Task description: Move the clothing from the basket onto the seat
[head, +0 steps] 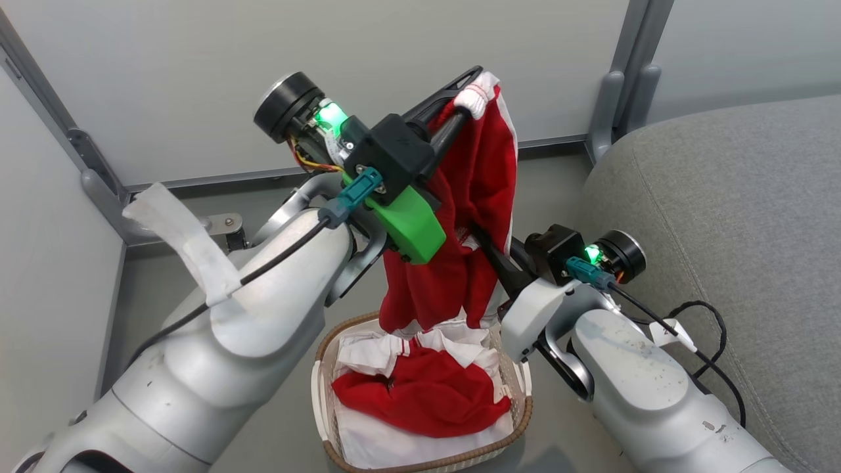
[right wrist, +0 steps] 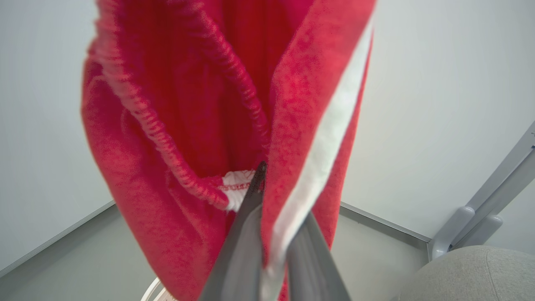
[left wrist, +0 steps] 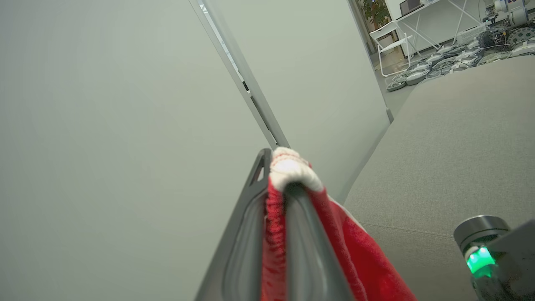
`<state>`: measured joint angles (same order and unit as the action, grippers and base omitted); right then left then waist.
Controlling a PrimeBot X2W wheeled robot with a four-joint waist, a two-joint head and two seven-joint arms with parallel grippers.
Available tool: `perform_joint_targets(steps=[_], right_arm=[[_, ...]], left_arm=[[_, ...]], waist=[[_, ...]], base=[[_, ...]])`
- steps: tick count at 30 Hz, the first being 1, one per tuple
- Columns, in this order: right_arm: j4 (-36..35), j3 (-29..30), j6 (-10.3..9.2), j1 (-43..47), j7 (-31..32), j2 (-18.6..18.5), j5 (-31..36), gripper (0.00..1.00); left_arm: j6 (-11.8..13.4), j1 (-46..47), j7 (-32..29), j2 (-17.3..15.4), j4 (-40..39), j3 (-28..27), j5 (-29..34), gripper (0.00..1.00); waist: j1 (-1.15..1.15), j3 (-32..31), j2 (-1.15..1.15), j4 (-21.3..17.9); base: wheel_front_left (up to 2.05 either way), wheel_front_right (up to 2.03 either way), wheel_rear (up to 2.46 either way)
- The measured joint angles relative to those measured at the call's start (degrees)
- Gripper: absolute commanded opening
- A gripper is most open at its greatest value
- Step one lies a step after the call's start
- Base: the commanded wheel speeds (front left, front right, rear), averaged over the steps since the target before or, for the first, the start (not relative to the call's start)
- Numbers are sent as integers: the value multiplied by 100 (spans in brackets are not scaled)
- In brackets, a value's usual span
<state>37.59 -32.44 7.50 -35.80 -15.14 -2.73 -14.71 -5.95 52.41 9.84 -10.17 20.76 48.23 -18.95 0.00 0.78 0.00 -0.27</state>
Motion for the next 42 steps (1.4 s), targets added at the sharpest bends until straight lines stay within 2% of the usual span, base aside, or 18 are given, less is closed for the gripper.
perform_joint_targets(steps=[3,4,7,8,16,19,30,42], right_arm=[[1,-27,0,-16,0,0,-25,0],[-3,-22,0,-18,0,-1,-23,0],[-23,58,0,-21,0,-1,19,0],[-33,112,0,-21,0,0,41,0],[-121,775,0,-15,0,-4,358,0],[-158,1059,0,1,0,-5,492,0],[-394,2000,1,264,0,-114,958,0],[-598,2502,1,527,0,-263,1182,0]], left_arm=[[78,-142,-16,-101,21,-100,-143,0],[111,-198,9,-155,41,-142,-175,11],[201,-443,86,-264,133,-278,-321,60],[245,-552,120,-304,163,-315,-365,98],[479,-1550,407,-458,383,-530,-695,100],[493,-1953,458,-445,449,-539,-828,100],[358,-2970,520,-270,393,-667,-964,100],[238,-3373,528,-98,85,-891,-743,100]], waist=[[0,25,0,-5],[0,37,0,-11],[0,63,0,-42],[0,73,0,-57],[0,124,0,-150],[0,130,0,-158],[0,136,0,-219],[0,200,0,-570]], base=[[0,0,0],[0,0,0],[0,0,0],[0,0,0],[0,0,0],[0,0,0],[0,0,0],[0,0,0]])
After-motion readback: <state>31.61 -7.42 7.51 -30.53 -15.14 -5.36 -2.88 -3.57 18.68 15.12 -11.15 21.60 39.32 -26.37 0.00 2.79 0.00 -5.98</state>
